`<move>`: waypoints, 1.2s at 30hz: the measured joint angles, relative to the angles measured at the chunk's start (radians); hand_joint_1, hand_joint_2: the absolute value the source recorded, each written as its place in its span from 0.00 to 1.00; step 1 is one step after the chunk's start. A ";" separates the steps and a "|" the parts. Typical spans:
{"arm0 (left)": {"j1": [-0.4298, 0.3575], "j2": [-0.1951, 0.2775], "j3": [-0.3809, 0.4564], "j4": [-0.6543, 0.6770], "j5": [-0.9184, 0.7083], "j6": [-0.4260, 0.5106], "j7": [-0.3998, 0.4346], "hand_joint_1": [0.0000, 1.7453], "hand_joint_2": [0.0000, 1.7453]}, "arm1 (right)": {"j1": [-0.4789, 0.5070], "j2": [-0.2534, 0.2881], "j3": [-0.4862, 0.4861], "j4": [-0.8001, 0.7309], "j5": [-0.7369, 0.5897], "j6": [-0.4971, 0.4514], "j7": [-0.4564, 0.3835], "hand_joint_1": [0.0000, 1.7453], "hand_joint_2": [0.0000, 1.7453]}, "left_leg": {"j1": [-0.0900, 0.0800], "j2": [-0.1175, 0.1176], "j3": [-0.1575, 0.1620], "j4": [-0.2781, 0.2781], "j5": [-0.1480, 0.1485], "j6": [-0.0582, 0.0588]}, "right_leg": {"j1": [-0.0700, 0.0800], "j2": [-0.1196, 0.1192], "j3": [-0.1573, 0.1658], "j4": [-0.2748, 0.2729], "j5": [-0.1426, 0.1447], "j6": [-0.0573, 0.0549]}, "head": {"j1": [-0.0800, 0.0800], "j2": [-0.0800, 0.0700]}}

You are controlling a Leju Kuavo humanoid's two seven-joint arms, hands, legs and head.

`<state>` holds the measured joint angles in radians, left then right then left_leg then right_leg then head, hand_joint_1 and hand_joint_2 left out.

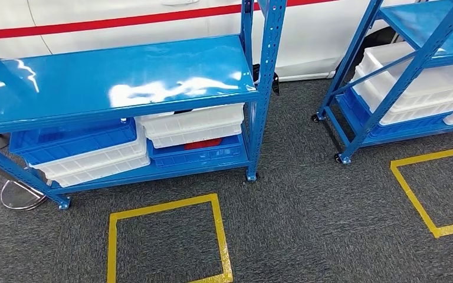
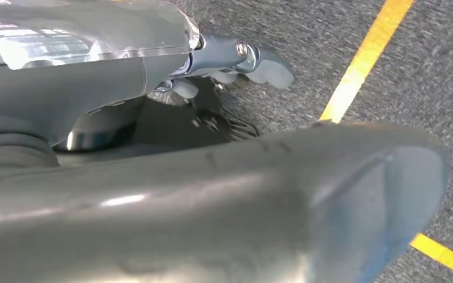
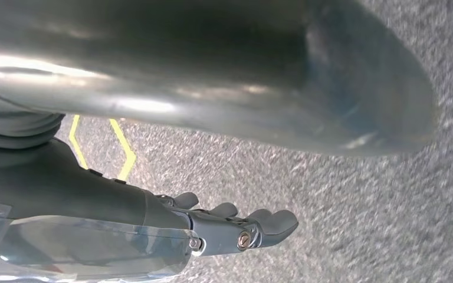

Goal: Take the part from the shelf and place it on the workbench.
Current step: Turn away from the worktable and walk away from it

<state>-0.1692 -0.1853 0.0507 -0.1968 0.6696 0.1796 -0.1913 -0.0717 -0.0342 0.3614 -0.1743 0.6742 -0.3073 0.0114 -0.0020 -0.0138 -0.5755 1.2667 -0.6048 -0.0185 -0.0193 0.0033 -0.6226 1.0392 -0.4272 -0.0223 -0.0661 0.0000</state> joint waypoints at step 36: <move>0.023 0.001 0.000 0.000 -0.011 -0.006 -0.015 0.00 0.00 | 0.003 0.002 -0.007 0.000 0.028 -0.004 -0.012 0.00 0.00 | -0.006 0.005 0.044 -0.256 0.113 0.034 | 0.012 0.002 0.021 -0.004 -0.025 0.021 | 0.000 0.000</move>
<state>-0.1466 -0.1839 0.0511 -0.1968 0.6588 0.1737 -0.2060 -0.0685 -0.0324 0.3547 -0.1743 0.7017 -0.3109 -0.0005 -0.0077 -0.0092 -0.5318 1.0105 -0.4914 0.0155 -0.0069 0.0054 -0.6012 1.0351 -0.4520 -0.0010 -0.0660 0.0000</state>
